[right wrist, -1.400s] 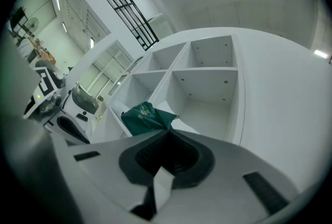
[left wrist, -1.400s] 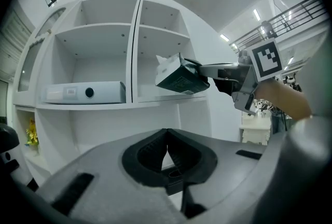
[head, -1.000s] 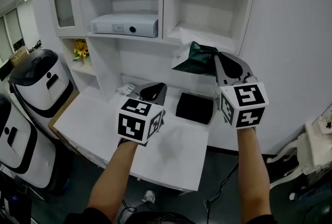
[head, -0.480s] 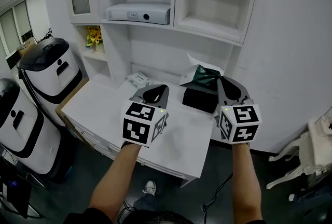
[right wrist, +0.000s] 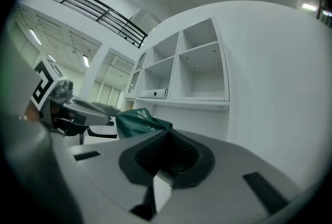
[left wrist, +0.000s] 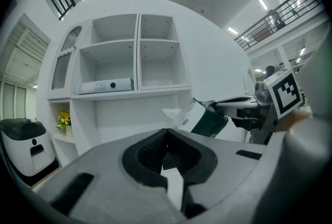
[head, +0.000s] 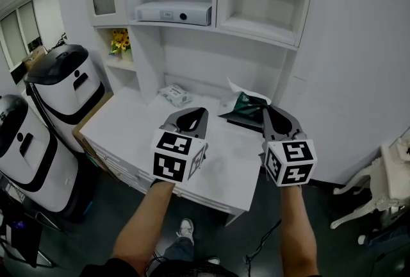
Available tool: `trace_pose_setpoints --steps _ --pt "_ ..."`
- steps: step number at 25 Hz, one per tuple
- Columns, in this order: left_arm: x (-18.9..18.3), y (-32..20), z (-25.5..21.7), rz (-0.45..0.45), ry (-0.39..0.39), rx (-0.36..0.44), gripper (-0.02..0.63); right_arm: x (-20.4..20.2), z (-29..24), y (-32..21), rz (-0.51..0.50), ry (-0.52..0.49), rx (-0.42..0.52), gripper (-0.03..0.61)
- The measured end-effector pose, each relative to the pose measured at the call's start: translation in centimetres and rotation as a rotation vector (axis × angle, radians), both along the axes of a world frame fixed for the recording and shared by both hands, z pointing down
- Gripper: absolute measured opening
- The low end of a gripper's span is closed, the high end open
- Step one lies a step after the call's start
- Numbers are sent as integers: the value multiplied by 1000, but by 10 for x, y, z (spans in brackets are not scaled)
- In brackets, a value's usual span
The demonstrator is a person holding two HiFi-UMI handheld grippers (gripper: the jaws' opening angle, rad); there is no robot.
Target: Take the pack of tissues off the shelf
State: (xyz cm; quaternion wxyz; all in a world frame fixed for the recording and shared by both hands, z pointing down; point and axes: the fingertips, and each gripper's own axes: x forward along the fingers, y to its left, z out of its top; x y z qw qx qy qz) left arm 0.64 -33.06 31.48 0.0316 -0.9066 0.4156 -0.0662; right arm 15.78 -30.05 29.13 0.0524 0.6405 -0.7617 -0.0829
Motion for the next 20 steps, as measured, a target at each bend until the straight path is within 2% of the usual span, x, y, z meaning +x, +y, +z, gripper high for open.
trace_pose_setpoints --steps 20 --pt "-10 6 -7 -11 8 5 9 -10 0 5 -14 24 -5 6"
